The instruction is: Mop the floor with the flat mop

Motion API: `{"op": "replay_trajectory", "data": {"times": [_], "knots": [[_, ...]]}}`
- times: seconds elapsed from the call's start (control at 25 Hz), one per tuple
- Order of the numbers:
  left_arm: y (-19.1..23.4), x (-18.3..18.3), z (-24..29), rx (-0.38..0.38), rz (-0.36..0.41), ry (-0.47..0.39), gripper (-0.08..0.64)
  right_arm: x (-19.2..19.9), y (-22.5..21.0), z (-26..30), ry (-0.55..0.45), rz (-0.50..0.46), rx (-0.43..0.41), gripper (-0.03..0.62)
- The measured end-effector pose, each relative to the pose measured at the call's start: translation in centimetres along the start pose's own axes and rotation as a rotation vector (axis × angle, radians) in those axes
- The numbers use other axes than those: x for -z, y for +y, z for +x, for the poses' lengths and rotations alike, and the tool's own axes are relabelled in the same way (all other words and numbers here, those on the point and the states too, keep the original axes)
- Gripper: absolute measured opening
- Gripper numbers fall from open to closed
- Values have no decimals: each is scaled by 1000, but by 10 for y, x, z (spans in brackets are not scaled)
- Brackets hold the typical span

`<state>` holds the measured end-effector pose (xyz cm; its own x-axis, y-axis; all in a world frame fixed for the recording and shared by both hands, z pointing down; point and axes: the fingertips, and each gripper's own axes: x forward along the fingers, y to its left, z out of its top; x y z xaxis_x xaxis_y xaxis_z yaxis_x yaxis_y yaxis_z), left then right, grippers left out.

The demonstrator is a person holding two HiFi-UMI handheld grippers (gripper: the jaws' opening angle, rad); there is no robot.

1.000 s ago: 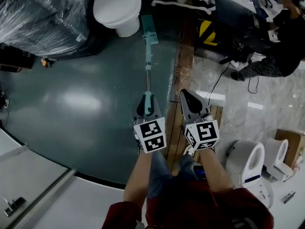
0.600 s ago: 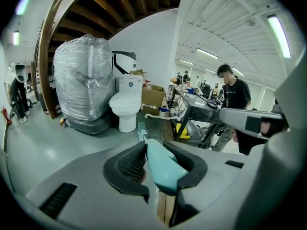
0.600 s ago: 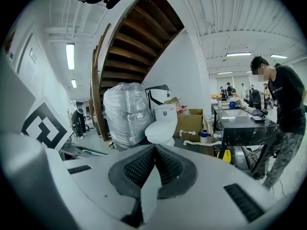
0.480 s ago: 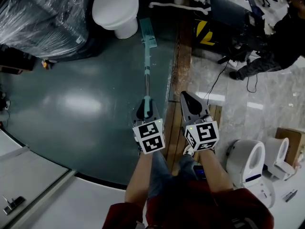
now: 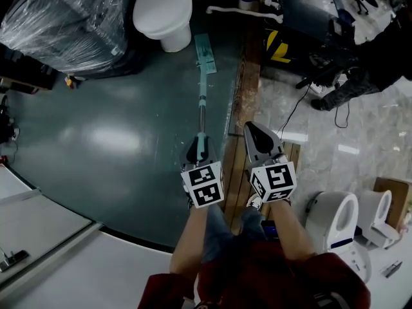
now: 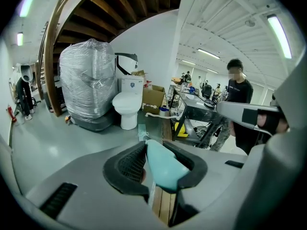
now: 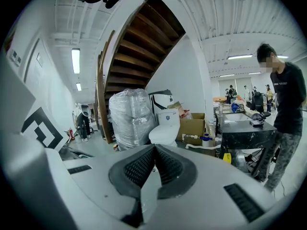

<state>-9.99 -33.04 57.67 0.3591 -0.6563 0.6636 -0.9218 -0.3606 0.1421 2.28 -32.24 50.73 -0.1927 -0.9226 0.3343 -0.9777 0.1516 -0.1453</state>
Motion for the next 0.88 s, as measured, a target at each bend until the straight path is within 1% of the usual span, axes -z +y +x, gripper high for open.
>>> {"op": "replay_trajectory", "data": {"times": [0.16, 0.36, 0.56, 0.88], "knots": [[-14, 5, -29, -14, 4, -24, 127, -5, 4, -31, -13, -7, -13, 17], [-35, 19, -67, -29, -20, -39, 127, -6, 6, -73, -30, -18, -29, 17], [-55, 29, -104, -45, -25, -66, 127, -10, 7, -115, -45, -30, -42, 17], [-86, 48, -169, -74, -38, -119, 126, -20, 20, -184, -92, -63, -80, 17]]}}
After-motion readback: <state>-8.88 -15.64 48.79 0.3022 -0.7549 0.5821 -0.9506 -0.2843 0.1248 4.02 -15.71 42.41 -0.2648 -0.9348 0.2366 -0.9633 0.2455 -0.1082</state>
